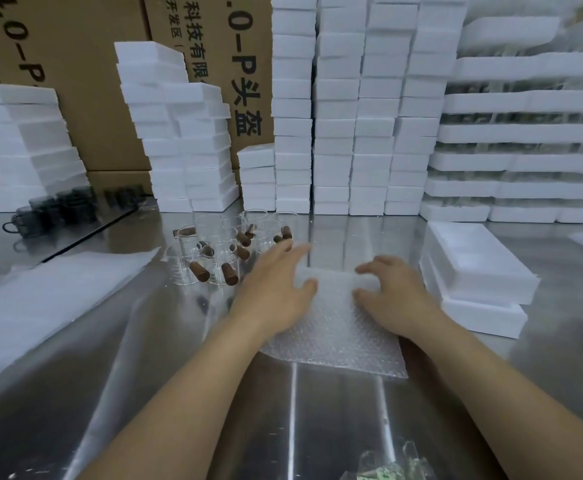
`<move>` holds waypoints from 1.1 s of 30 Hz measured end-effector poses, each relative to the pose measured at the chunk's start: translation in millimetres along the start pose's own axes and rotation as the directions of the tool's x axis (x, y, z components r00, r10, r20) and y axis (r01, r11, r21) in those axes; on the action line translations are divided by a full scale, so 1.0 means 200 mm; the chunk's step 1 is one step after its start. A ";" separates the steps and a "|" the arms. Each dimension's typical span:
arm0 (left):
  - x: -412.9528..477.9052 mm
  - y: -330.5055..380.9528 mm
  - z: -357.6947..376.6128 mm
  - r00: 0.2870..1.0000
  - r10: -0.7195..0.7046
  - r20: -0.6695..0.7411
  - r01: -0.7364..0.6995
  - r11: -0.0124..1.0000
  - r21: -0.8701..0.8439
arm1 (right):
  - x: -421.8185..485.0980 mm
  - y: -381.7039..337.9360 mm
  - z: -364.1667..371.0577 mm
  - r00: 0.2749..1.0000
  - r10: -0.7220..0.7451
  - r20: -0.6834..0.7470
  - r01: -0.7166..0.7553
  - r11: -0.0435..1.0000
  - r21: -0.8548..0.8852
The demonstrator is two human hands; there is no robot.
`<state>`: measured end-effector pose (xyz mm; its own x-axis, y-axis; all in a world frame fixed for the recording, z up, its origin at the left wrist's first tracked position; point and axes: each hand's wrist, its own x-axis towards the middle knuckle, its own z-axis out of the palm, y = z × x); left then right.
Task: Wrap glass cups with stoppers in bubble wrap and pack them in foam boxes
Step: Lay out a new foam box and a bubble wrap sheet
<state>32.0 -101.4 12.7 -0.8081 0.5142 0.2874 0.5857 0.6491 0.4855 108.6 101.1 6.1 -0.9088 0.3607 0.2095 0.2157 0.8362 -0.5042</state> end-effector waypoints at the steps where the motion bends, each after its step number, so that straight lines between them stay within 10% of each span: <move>1: -0.01 0.00 0.02 0.991 0.015 0.130 -0.030 0.994 0.110 | -0.01 0.01 0.02 0.996 -0.027 0.080 0.031 0.998 -0.051; 5: -0.05 0.02 0.09 0.940 -0.057 0.336 -0.030 0.968 0.248 | -0.02 0.01 0.05 0.990 -0.072 0.121 0.073 0.997 -0.003; 9: -0.06 0.08 0.01 0.988 0.058 -0.144 -0.035 0.987 0.155 | -0.01 0.00 0.04 0.991 -0.083 -0.106 0.090 0.994 0.060; 12: -0.05 0.08 -0.13 0.858 0.036 -0.513 0.052 0.986 0.158 | -0.01 -0.02 0.04 0.984 -0.093 -0.151 0.109 0.988 0.107; 17: -0.04 -0.19 -0.36 0.612 -0.306 -0.729 0.342 0.934 -0.104 | -0.02 -0.02 0.06 0.990 -0.097 -0.105 0.110 0.986 0.124; 21: -0.02 -0.39 -0.39 0.548 -0.621 -0.560 0.429 0.784 -0.449 | -0.02 -0.02 0.06 0.993 -0.089 -0.082 0.102 0.981 0.167; 27: -0.02 -0.49 -0.30 0.623 -0.653 -0.430 0.424 0.745 -0.516 | -0.01 -0.01 0.06 0.995 -0.082 -0.065 0.092 0.981 0.169; 33: 0.01 -0.54 -0.30 0.556 -0.701 -0.448 0.430 0.703 -0.567 | -0.01 -0.01 0.06 0.996 -0.071 -0.061 0.079 0.985 0.152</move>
<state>-35.7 -203.6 9.8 -0.8877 -0.4198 0.1891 0.0288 0.3593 0.9328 105.2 93.5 -3.1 -0.8984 0.3252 0.2951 0.0862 0.7897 -0.6075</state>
